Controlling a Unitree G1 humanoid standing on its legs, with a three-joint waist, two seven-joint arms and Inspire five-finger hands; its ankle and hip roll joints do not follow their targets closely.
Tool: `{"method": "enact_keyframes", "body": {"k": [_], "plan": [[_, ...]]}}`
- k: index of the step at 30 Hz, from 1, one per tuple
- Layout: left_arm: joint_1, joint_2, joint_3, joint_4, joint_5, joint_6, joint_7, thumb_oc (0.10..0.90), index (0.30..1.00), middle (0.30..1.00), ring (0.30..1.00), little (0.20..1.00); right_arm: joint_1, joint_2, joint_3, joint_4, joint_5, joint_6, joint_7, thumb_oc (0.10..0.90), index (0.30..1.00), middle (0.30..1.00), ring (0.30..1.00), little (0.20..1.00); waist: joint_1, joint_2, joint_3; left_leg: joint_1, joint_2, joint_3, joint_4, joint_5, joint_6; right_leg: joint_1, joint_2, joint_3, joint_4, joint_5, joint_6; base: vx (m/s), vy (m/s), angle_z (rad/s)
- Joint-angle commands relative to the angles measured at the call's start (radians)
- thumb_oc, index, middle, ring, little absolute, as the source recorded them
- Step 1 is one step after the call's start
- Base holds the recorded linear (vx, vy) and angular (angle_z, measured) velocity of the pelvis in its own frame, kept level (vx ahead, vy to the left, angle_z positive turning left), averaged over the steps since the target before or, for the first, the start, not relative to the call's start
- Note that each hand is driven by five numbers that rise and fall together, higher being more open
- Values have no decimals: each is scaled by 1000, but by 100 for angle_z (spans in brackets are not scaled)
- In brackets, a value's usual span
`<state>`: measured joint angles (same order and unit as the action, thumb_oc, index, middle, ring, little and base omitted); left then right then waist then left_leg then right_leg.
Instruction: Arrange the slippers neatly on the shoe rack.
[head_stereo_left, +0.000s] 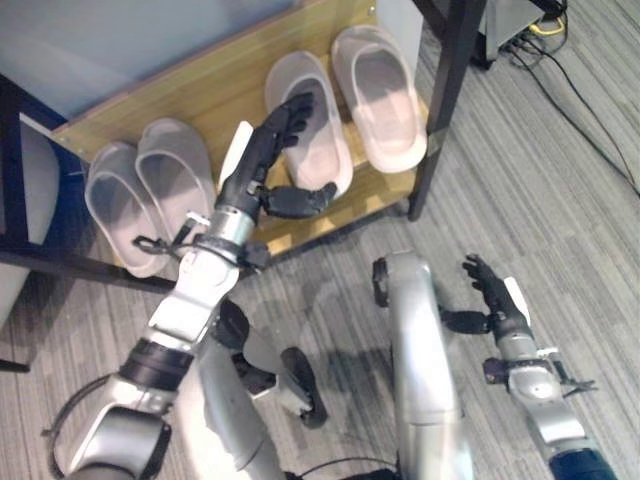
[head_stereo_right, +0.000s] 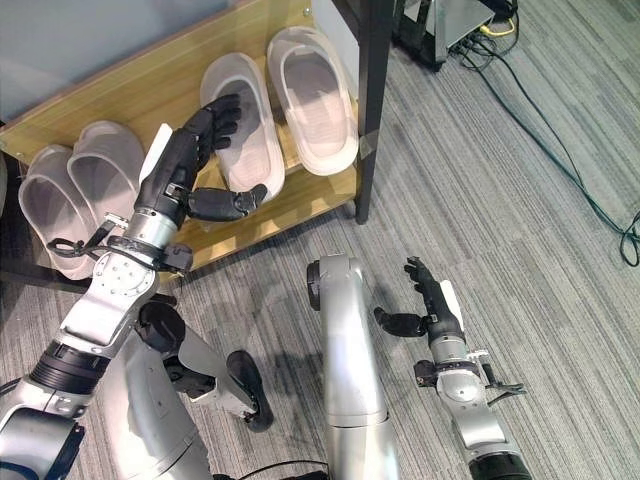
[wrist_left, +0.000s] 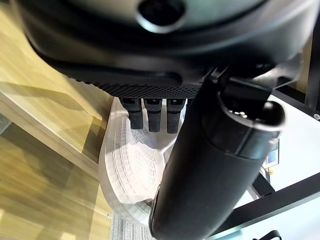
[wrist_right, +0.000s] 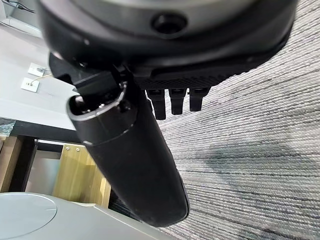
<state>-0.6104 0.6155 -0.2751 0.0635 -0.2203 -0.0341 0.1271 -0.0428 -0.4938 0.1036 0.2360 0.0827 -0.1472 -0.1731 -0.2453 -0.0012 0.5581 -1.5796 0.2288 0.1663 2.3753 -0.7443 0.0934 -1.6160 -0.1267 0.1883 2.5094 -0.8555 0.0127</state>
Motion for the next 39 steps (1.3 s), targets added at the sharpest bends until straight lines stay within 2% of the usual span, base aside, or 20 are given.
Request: {"method": "enact_keyframes", "body": {"k": [1,6,26,32,39], "plan": [[-144,24,-4,22,30,-80,57,800,900,900,900,900,-103,-58,-19,-115,19,-96,-15,800,900,900,900,900,25,-39,-38,10,-48,-185,-22,120,-95,46,11,166,-77,371,-4,0,0,0],[-209,-12,-4,51,21,-88,80,800,900,900,900,900,-117,-62,-2,-116,10,-96,-19,800,900,900,900,900,20,-45,-38,10,-48,-177,-21,120,-95,46,11,177,-74,373,-4,0,0,0],[-340,-62,-23,189,-9,-96,113,800,900,900,900,900,-136,-64,46,-103,5,-93,-23,800,900,900,900,900,-1,-65,-38,10,-49,-164,-23,124,-100,46,13,203,-66,371,-4,0,0,0],[-306,-94,1,76,-61,-105,101,800,900,900,900,900,-128,-73,31,-111,-8,-93,-23,800,900,900,900,900,3,-54,-38,10,-51,-163,-20,123,-104,46,12,202,-61,365,-8,0,0,0],[-180,-81,31,-169,-106,-104,66,800,900,900,900,900,-103,-65,-2,-126,-14,-92,-16,800,900,900,900,900,19,-45,-38,10,-54,-169,-13,114,-109,46,14,193,-53,365,-11,0,0,0]]}}
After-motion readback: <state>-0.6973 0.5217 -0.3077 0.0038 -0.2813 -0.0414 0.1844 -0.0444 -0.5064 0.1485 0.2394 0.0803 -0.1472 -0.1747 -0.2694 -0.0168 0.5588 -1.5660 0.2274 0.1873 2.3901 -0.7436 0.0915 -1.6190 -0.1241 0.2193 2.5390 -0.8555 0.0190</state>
